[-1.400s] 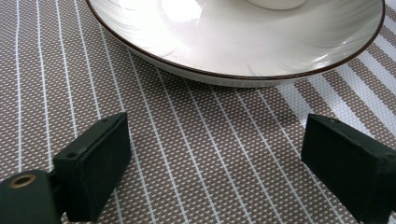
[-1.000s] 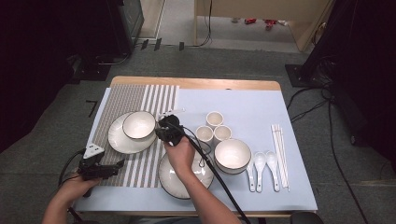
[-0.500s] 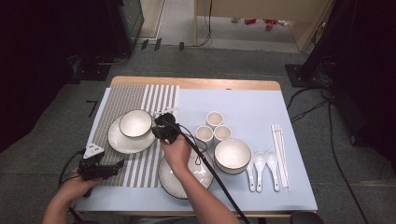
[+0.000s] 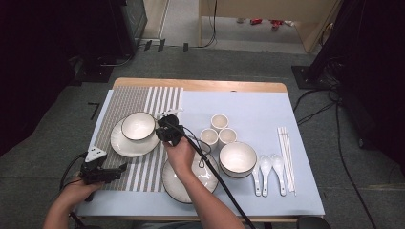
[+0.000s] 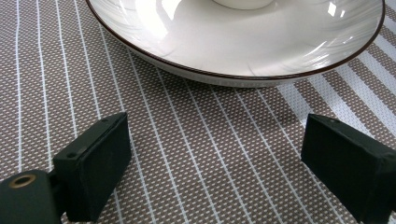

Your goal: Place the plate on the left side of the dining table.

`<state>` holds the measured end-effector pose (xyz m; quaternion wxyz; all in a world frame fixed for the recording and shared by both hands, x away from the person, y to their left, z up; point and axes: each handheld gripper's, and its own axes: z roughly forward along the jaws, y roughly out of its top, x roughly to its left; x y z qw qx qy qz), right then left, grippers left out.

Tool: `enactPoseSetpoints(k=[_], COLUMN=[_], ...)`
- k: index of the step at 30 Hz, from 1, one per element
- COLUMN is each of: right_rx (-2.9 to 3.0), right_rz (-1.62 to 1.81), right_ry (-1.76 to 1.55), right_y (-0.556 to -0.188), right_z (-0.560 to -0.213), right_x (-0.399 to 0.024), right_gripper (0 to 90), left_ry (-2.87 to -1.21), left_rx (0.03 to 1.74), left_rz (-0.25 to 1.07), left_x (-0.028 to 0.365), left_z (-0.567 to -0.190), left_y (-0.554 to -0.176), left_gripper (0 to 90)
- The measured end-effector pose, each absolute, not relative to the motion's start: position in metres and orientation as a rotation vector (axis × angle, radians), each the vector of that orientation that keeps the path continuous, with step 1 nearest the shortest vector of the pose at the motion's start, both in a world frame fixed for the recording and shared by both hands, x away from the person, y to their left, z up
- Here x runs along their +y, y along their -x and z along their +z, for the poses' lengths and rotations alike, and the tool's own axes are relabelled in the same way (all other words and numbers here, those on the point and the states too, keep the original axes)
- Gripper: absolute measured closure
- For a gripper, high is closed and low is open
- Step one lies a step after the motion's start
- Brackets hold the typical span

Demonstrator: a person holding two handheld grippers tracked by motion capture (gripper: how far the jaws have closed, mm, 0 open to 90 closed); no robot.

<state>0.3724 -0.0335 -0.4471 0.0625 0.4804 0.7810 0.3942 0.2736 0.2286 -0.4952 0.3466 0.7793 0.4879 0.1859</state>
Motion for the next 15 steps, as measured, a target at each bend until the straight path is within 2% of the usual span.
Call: enactPoseSetpoints(k=[15], right_rx=[2.361], right_rz=[1.197], right_ry=[-1.44], right_y=[-0.3726], right_z=[-0.4459], right_x=[-0.0338], right_gripper=[76.3], left_ry=[-2.023], left_rx=[1.266], left_rz=[0.481], left_x=[0.2287], left_z=[-0.4951], left_y=[-0.2736], left_gripper=[8.5])
